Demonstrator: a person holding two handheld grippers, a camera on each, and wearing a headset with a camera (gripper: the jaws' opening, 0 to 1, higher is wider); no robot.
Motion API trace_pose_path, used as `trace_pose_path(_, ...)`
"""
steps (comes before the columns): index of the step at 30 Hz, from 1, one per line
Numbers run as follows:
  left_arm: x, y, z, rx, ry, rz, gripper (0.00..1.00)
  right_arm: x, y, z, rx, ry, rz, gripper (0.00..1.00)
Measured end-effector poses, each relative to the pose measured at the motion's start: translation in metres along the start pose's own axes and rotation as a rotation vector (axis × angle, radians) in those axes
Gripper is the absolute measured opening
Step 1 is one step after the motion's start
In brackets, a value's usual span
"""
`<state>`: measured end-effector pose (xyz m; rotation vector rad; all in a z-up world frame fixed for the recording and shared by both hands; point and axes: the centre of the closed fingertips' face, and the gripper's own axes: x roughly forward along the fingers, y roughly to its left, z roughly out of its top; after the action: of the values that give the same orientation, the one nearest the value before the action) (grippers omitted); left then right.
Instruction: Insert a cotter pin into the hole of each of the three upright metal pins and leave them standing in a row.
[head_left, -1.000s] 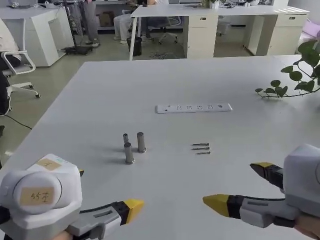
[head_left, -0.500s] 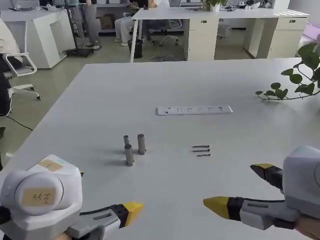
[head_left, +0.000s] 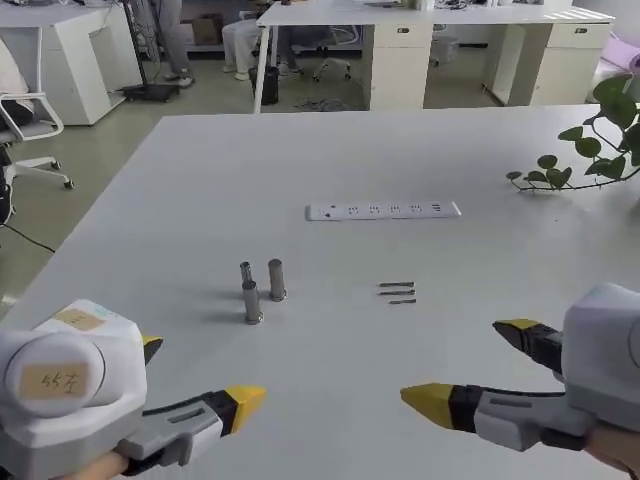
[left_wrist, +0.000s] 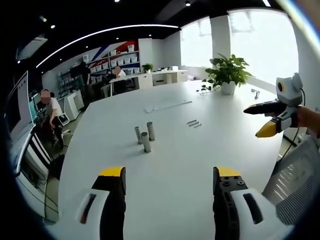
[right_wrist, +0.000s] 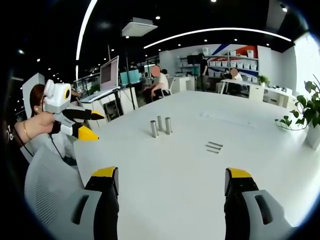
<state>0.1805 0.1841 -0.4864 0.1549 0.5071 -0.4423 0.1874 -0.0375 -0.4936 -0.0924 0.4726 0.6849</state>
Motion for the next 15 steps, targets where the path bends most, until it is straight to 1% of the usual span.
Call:
trace_pose_path(2, 0.004, 0.003, 0.004, -0.005, -0.010, -0.011, 0.66, 0.002, -0.001, 0.000, 0.002, 0.003, 0.000, 0.85)
trace_pose_path(3, 0.005, 0.004, 0.006, -0.005, -0.017, -0.013, 0.63, 0.002, -0.002, 0.000, 0.001, 0.002, -0.002, 0.85)
trace_pose_path(6, 0.013, 0.012, 0.011, 0.008, -0.025, -0.006, 0.57, 0.004, -0.003, 0.001, 0.005, 0.005, -0.003, 0.83)
trace_pose_path(9, 0.022, 0.024, 0.012, 0.020, -0.018, 0.003, 0.52, 0.006, -0.003, 0.002, 0.006, 0.005, -0.004, 0.83)
trace_pose_path(10, 0.023, 0.025, 0.013, 0.021, -0.019, 0.003, 0.51, 0.006, -0.003, 0.002, 0.006, 0.005, -0.002, 0.82)
trace_pose_path(11, 0.027, 0.030, 0.014, 0.019, -0.025, 0.005, 0.50, 0.007, -0.003, 0.002, 0.008, 0.006, -0.002, 0.82)
trace_pose_path(12, 0.028, 0.031, 0.015, 0.018, -0.027, 0.005, 0.48, 0.008, -0.003, 0.002, 0.008, 0.007, -0.002, 0.82)
trace_pose_path(13, 0.033, 0.036, 0.016, 0.013, -0.033, 0.008, 0.47, 0.008, -0.003, 0.002, 0.007, 0.008, -0.002, 0.82)
trace_pose_path(15, 0.037, 0.041, 0.018, 0.007, -0.036, 0.010, 0.45, 0.010, -0.003, 0.002, 0.007, 0.012, -0.003, 0.82)
